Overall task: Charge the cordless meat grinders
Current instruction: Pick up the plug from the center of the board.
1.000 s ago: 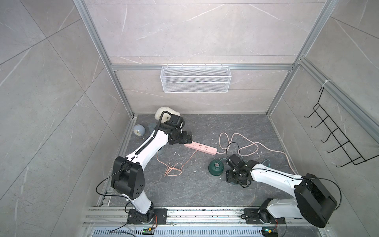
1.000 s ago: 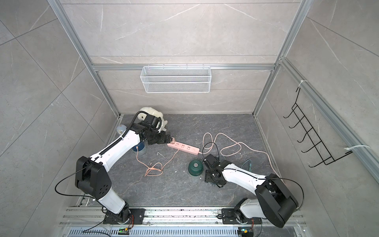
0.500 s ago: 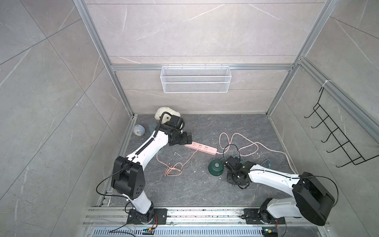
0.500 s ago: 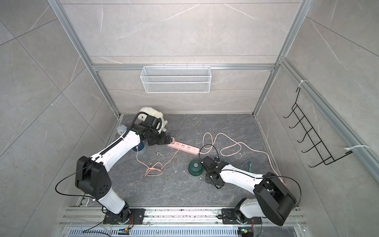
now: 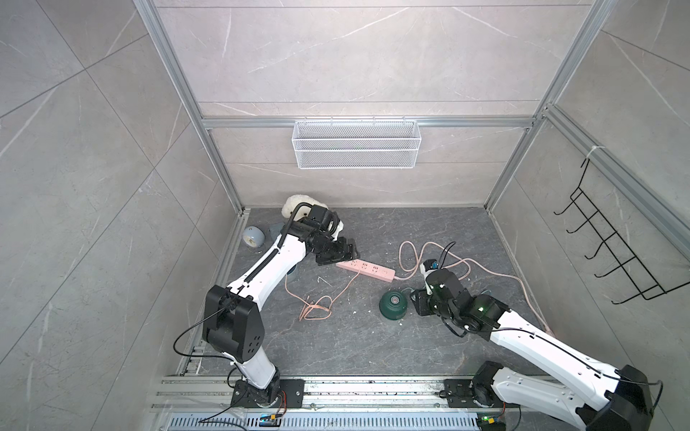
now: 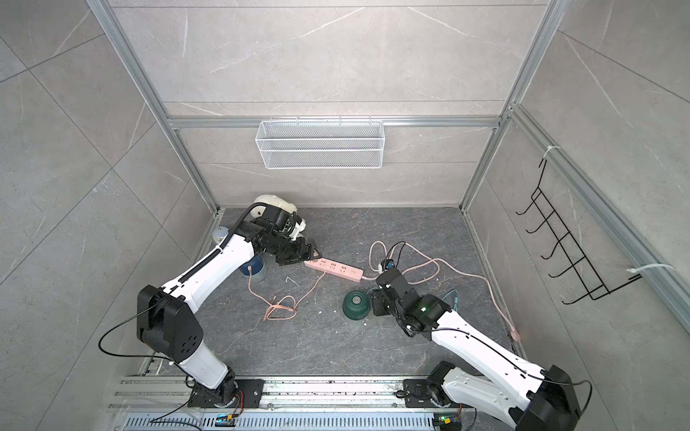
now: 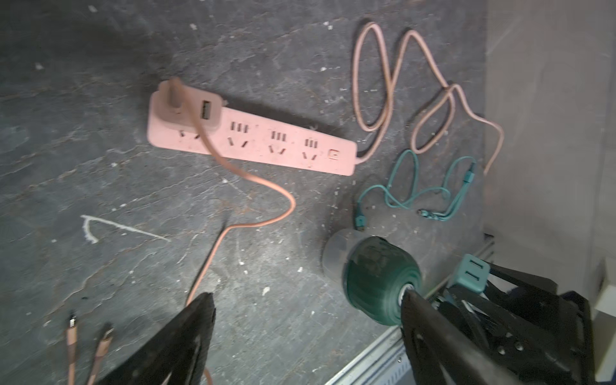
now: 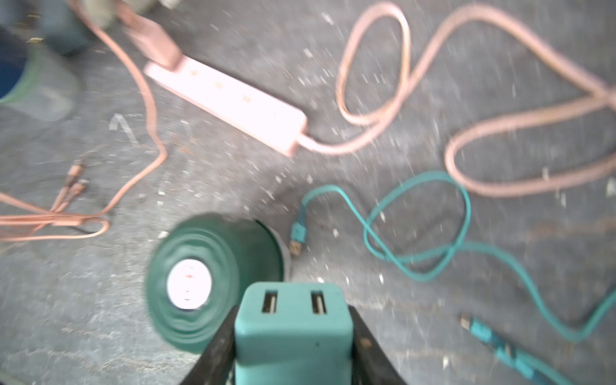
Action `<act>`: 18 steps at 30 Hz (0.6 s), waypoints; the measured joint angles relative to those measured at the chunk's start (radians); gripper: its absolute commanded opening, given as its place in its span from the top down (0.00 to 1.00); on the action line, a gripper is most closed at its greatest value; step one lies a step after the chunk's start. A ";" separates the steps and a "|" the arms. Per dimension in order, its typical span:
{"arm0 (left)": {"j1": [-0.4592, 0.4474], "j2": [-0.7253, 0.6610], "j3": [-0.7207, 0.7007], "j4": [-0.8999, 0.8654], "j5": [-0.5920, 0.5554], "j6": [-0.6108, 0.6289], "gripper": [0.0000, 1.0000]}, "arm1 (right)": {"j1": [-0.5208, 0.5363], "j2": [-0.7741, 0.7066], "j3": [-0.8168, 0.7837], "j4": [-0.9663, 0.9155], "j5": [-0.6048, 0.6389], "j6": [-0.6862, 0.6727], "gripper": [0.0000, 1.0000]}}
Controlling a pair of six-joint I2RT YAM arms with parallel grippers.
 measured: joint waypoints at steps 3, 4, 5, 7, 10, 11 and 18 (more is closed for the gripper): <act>-0.026 0.019 0.063 -0.005 0.087 -0.002 0.14 | 0.000 0.021 0.039 0.044 -0.058 -0.117 0.73; -0.034 0.024 0.079 -0.008 0.111 -0.003 0.14 | 0.000 0.032 0.052 0.057 -0.078 -0.148 0.73; -0.042 0.027 0.091 -0.010 0.134 -0.002 0.15 | 0.000 0.044 0.066 0.068 -0.097 -0.176 0.73; -0.060 0.035 0.110 -0.023 0.182 -0.002 0.19 | 0.000 0.072 0.100 0.097 -0.142 -0.242 0.73; -0.081 0.045 0.116 -0.035 0.238 -0.002 0.23 | -0.002 0.105 0.139 0.130 -0.196 -0.314 0.73; -0.086 0.050 0.116 -0.042 0.256 -0.002 0.24 | -0.002 0.114 0.148 0.145 -0.214 -0.334 0.73; -0.098 0.079 0.116 -0.053 0.371 -0.003 0.27 | -0.042 0.182 0.184 0.229 -0.338 -0.410 0.73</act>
